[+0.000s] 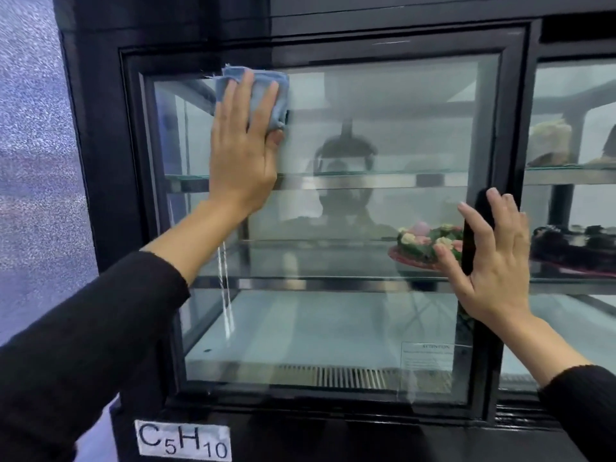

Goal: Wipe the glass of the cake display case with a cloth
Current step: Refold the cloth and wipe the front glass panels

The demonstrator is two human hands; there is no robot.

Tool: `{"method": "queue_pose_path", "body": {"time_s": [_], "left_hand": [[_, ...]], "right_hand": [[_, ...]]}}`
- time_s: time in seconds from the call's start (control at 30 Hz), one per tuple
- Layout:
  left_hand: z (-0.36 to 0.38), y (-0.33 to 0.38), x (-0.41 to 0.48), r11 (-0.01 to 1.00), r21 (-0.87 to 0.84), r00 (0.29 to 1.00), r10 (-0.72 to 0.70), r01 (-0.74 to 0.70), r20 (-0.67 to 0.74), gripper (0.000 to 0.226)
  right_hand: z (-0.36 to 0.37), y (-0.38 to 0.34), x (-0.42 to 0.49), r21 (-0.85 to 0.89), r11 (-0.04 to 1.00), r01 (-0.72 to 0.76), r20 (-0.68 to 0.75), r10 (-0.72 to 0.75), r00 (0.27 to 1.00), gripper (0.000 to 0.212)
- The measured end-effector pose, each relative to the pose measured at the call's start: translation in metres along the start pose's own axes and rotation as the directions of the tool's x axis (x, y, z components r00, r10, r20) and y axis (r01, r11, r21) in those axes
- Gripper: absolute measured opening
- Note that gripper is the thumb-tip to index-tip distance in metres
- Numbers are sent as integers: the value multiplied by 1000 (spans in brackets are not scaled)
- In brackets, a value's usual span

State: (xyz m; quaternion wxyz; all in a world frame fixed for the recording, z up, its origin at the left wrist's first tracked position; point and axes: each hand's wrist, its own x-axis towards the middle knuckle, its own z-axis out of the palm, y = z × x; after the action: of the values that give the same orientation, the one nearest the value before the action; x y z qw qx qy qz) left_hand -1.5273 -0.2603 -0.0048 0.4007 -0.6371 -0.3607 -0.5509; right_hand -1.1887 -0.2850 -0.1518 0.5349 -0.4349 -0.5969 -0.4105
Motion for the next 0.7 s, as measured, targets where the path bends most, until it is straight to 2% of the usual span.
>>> {"method": "queue_pose_path", "body": {"time_s": [0.1,0.17,0.23,0.27,0.3,0.37,0.4,0.5,0.57,0.63,0.7], "left_hand": [[15,22,-59,999,-14,999,33,-33,26,52],[18,44,-152,971,-56,960,238,-232,150,65],[12,57,-232,881,-113,831,472,-460,295,81],[10,54,-246,832,-114,764,546,-543,343,85],[11,50,-237,803,-127,729,585,-583,356,83],[18,47,-178,814,-129,754,575,-566,319,72],[20,47,-135,844,-110,806,534,-525,254,65],[18,47,-15,976,-56,970,217,-212,110,56],[17,50,16,997,-62,998,52,-49,35,54],[24,61,-8,997,-61,999,39,-39,9,54],[32,77,-84,983,-71,981,177,-171,85,59]], "right_hand": [[3,0,-3,-50,999,4,-8,-4,1000,61],[5,0,-4,-78,997,11,-13,-12,1000,62],[6,1,-4,-103,995,11,0,-11,1000,66],[6,1,-5,-116,993,9,7,-8,1000,68],[6,2,-5,-128,992,9,11,-7,1000,70],[6,2,-5,-146,989,12,17,-10,1000,72],[6,2,-5,-150,989,14,21,-11,1000,72],[5,3,-5,-149,989,20,30,-16,999,72],[5,4,-5,-140,990,23,32,-19,999,72],[4,3,-5,-127,992,18,32,-14,999,72],[4,2,-5,-105,994,11,34,-7,999,72]]}}
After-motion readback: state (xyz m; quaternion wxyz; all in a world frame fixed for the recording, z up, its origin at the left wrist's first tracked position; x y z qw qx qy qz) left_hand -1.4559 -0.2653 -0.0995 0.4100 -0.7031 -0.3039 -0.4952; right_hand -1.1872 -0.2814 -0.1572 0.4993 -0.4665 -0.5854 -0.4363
